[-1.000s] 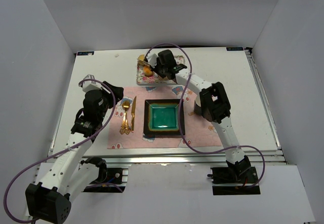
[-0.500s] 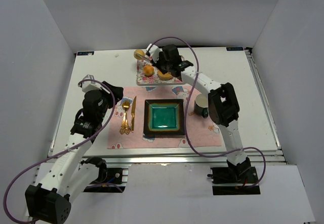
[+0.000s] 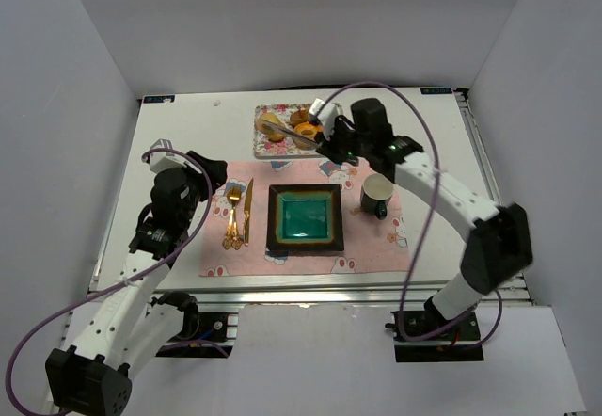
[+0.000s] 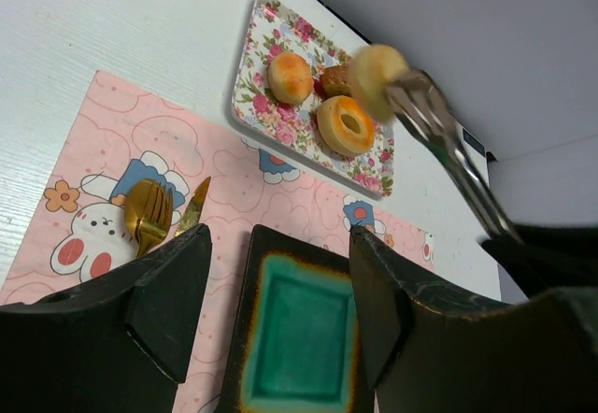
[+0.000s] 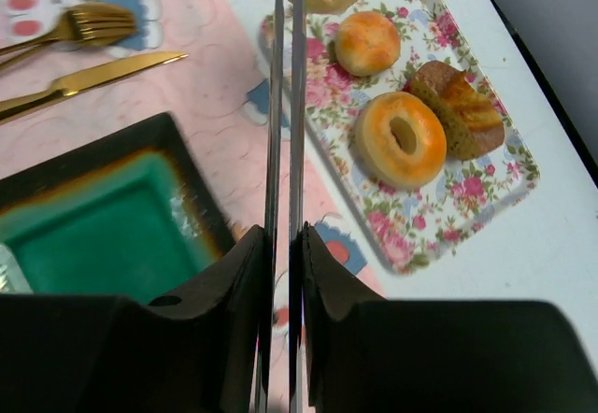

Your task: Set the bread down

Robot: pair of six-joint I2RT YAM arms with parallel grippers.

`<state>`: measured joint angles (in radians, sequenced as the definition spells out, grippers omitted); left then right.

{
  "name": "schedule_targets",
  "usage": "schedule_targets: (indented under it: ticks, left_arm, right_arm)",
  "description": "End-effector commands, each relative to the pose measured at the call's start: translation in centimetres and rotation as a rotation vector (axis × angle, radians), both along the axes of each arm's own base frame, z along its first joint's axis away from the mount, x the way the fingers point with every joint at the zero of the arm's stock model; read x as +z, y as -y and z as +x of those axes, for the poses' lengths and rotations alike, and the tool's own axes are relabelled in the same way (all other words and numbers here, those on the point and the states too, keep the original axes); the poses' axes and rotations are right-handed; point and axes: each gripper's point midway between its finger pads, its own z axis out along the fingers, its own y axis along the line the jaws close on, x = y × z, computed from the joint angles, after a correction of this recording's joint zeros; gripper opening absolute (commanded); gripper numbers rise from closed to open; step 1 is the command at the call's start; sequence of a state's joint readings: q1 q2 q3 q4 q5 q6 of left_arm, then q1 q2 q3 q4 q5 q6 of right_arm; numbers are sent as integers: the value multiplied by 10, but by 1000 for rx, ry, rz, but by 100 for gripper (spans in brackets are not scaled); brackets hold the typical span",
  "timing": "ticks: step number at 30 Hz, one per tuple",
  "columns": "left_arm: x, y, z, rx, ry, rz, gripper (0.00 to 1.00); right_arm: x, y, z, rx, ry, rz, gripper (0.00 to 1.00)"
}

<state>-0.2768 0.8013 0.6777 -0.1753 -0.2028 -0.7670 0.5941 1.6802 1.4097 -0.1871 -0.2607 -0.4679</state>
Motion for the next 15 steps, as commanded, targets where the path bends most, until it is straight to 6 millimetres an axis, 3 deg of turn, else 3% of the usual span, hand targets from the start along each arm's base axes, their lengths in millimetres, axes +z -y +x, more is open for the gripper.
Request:
schedule_targets:
  ticks: [1,2,3,4,5,6,8,9,15]
  left_arm:
    - [20,-3,1,7,56,3,70]
    - [20,-2,1,4,57,3,70]
    - [20,-2,2,1,57,4,70]
    - [19,0,2,-6,57,4,71]
    - [17,0,2,-9,55,4,71]
    - [18,1,3,-12,60,2,71]
    - [17,3,3,-24,59,-1,71]
    - [16,4,4,-28,60,-2,71]
    - [9,11,5,-64,42,-6,71]
  right_arm:
    - [19,15,-54,104,-21,41,0]
    - [29,25,-70,122,7,40,0]
    - [8,34,-86,133,-34,11,0]
    - [-1,42,-98,140,-62,-13,0]
    - [4,52,-110,152,-32,-23,0]
    - [-21,63,-124,152,-74,-64,0]
    - [-29,79,-141,153,-70,-94,0]
    - [-46,88,-149,146,-94,-121,0]
    - [-68,102,-160,113,-121,-158,0]
